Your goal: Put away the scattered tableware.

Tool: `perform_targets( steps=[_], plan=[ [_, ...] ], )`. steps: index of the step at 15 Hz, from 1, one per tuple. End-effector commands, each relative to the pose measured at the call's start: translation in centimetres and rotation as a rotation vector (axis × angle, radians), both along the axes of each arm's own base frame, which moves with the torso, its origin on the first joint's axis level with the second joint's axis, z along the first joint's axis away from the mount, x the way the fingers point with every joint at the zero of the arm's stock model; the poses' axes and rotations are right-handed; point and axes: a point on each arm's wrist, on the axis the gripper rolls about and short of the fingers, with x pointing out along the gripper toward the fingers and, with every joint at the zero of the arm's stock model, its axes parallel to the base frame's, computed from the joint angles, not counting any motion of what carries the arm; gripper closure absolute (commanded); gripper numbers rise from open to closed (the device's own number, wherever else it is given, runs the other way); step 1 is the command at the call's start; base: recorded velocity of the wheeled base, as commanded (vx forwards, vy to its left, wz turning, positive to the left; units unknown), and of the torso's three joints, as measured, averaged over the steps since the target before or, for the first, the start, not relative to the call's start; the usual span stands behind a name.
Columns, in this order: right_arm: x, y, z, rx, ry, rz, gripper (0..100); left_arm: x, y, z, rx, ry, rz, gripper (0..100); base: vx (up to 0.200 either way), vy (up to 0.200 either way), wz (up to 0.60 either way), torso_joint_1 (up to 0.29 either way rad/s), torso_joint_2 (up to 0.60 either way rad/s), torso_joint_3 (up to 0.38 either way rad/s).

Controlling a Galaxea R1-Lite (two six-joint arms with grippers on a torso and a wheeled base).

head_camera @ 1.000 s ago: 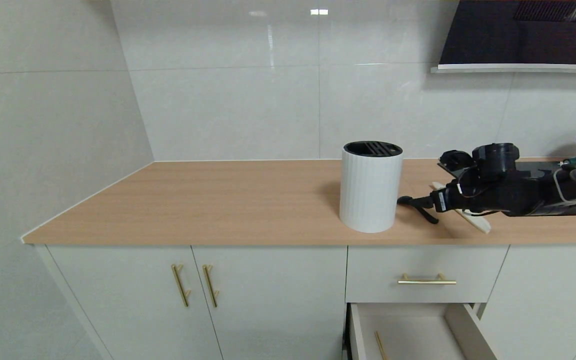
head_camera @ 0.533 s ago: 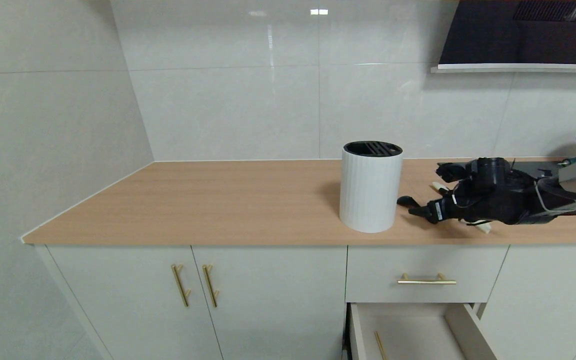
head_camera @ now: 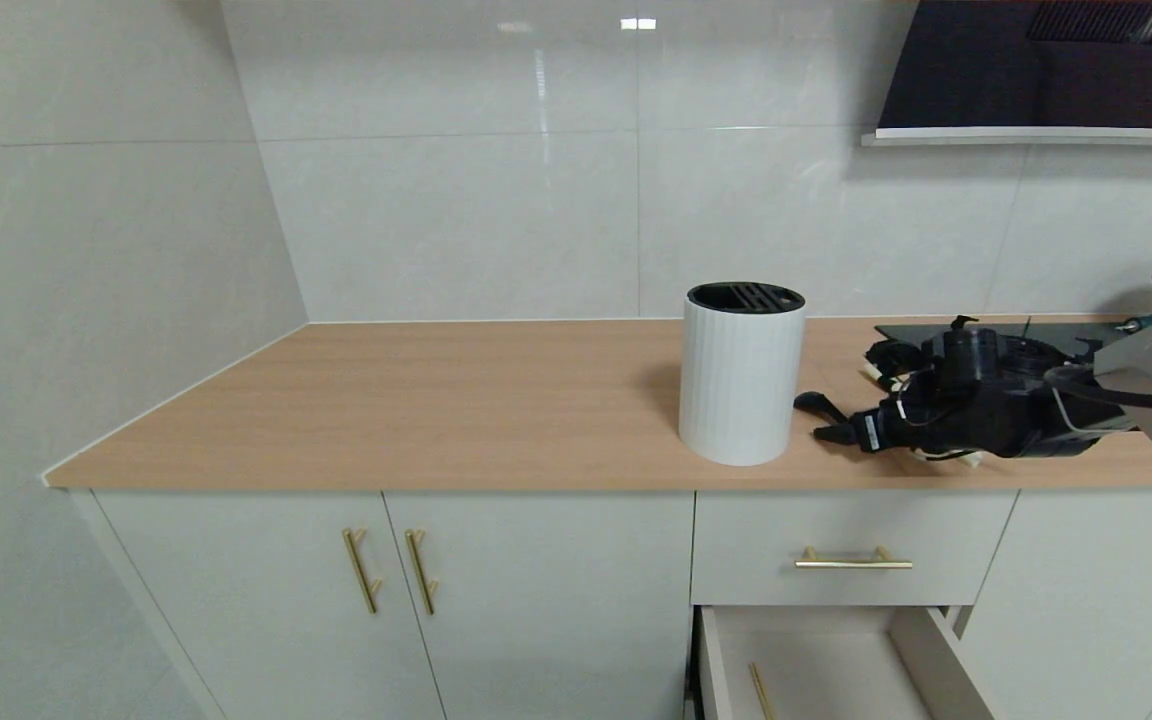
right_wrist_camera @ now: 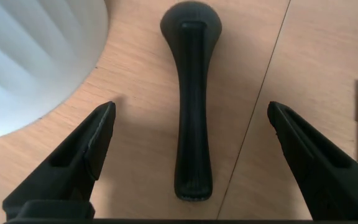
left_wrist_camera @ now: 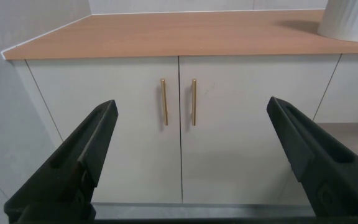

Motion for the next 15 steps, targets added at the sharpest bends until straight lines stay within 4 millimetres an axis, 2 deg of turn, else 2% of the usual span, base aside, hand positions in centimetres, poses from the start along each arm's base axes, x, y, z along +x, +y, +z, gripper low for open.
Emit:
perform_targets(
  steps=[1, 2, 3, 12, 15],
  plan=[
    [0.2, 0.0, -0.5, -0.001, 0.008, 0.0, 0, 0.0, 0.0, 0.0, 0.0, 0.0, 0.0, 0, 0.0, 0.0, 0.0, 0.0, 0.0, 0.0],
    [0.2, 0.0, -0.6, -0.001, 0.01, 0.0, 0, 0.0, 0.0, 0.0, -0.001, 0.0, 0.0, 0, 0.0, 0.0, 0.0, 0.0, 0.0, 0.0],
    [0.2, 0.0, -0.6, -0.001, 0.011, 0.0, 100, 0.0, 0.0, 0.0, 0.0, 0.0, 0.0, 0, 0.0, 0.0, 0.0, 0.0, 0.0, 0.0],
    [0.1, 0.1, -0.4, -0.002, 0.009, -0.007, 100, 0.0, 0.0, 0.0, 0.0, 0.0, 0.0, 0, 0.0, 0.0, 0.0, 0.0, 0.0, 0.0],
    [0.0, 0.4, 0.9, 0.02, -0.004, -0.04, 100, 0.0, 0.0, 0.0, 0.0, 0.0, 0.0, 0, 0.0, 0.0, 0.0, 0.0, 0.0, 0.0]
  ],
)
